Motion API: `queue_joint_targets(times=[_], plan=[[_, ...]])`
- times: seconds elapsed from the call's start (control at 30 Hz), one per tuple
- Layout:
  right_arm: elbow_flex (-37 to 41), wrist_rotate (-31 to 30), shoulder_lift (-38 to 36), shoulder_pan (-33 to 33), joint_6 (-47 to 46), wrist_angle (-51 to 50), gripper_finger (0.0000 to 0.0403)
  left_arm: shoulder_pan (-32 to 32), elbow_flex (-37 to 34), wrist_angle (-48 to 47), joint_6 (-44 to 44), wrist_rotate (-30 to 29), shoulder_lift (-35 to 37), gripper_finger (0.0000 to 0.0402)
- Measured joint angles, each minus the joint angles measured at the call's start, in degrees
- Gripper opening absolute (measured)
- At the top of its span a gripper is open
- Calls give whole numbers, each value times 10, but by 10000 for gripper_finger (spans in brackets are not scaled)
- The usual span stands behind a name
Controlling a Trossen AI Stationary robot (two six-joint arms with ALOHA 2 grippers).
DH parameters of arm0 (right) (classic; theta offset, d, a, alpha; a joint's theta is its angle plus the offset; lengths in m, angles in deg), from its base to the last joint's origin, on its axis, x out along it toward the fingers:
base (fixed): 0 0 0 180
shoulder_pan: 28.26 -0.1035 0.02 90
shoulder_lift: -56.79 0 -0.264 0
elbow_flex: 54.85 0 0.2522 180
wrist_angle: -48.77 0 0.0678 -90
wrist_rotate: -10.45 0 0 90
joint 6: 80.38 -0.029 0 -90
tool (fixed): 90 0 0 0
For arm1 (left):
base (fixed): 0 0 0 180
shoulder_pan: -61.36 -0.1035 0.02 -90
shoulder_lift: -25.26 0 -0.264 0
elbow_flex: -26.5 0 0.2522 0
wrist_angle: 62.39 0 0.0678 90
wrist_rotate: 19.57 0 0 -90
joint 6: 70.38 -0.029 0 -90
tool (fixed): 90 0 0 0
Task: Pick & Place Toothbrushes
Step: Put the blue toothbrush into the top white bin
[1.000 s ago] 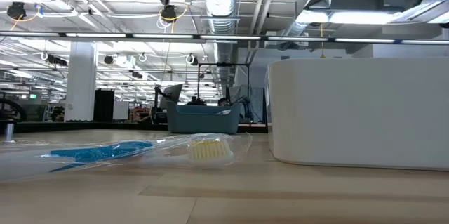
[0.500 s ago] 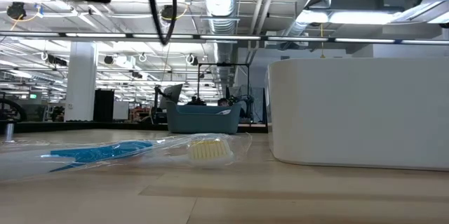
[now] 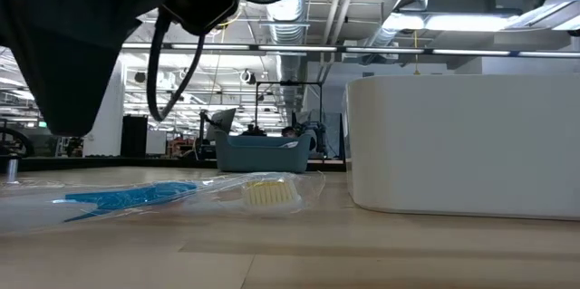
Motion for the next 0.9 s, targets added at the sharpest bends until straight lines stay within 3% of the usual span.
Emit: queue_joint_targets(times=[0.4, 0.9], plan=[[0, 0, 0, 0, 0, -3, 0, -2, 0, 1, 7, -26, 0, 16], [0, 0, 0, 0, 0, -3, 0, -14, -22, 14, 14, -31, 0, 120]])
